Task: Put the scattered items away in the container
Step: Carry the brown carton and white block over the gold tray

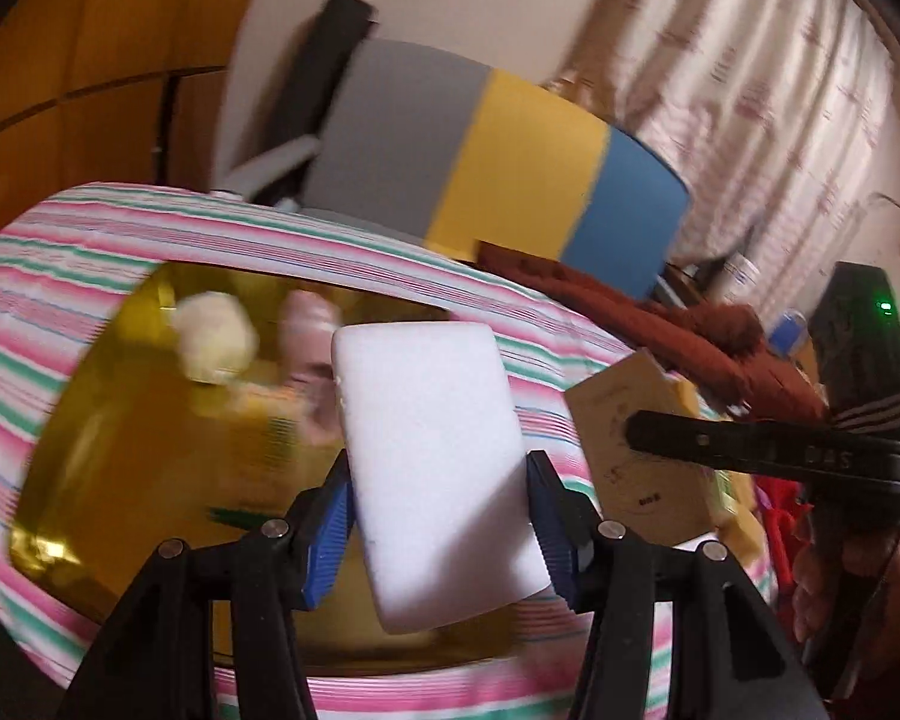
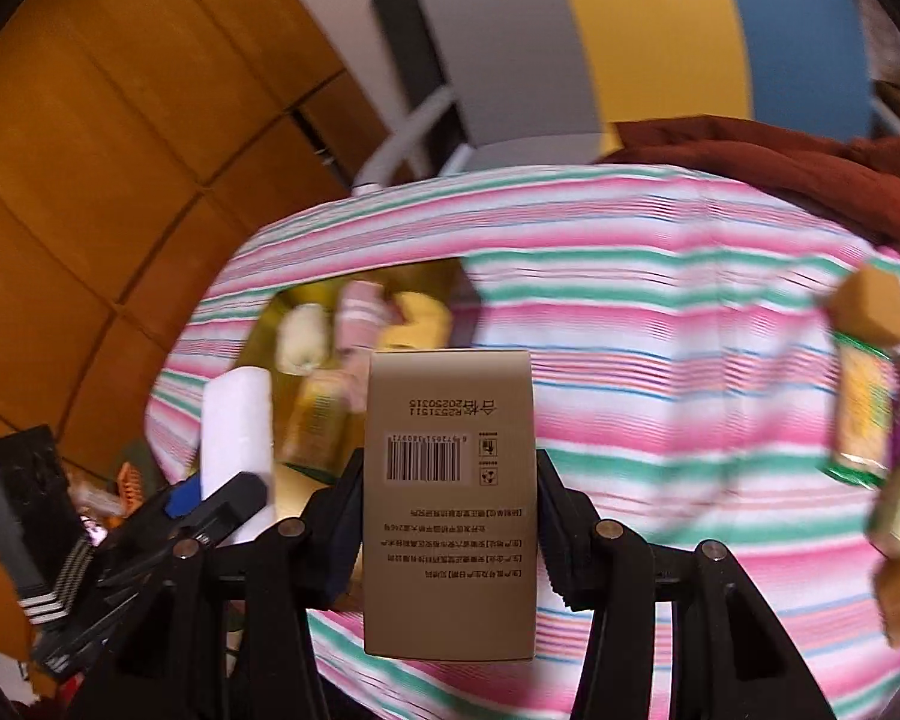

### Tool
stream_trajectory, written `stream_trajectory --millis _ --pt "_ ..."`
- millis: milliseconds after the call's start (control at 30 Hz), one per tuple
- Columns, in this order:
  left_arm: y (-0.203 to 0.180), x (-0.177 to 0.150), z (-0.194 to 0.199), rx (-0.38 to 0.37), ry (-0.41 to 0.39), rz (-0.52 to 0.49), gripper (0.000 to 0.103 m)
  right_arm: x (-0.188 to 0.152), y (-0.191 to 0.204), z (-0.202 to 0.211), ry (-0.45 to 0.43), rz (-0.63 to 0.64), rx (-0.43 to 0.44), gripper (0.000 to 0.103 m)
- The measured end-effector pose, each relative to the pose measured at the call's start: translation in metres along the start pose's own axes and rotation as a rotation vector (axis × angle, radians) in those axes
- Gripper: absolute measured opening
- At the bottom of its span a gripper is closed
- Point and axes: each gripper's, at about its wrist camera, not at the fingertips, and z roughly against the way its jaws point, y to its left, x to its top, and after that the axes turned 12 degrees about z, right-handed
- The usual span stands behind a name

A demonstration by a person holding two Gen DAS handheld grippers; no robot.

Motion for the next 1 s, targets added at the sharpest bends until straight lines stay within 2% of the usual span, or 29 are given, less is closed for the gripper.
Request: stream_trajectory --millis 167,300,433,600,733,800,867,1000 --pt "0.045 0.022 -0.002 0.070 0.021 0.054 0.056 0.023 0.040 -0.032 0.022 0.031 0.059 0.051" --pt "0.072 0.034 -0.012 0.118 0.061 0.076 0.056 0.030 0.068 -0.063 0.062 0.060 0.060 0.051" --pt "0.091 0.039 -0.030 0.164 0.102 0.063 0.056 0.032 0.081 -0.096 0.114 0.088 0.010 0.051" --pt "0.108 0.045 -0.053 0.229 0.147 0.046 0.057 0.035 0.080 -0.123 0.141 0.048 -0.025 0.051" --pt "0.120 0.052 -0.064 0.230 0.191 0.100 0.060 0.039 0.074 -0.136 0.136 0.004 -0.063 0.053" --pt "0.125 0.053 -0.065 0.240 0.201 0.138 0.062 0.040 0.071 -0.136 0.119 -0.014 -0.072 0.059" --pt "0.129 0.054 -0.063 0.250 0.207 0.178 0.063 0.041 0.071 -0.132 0.097 -0.021 -0.071 0.060" --pt "0.133 0.056 -0.052 0.202 0.173 0.247 0.064 0.039 0.067 -0.121 0.070 -0.033 -0.050 0.066"
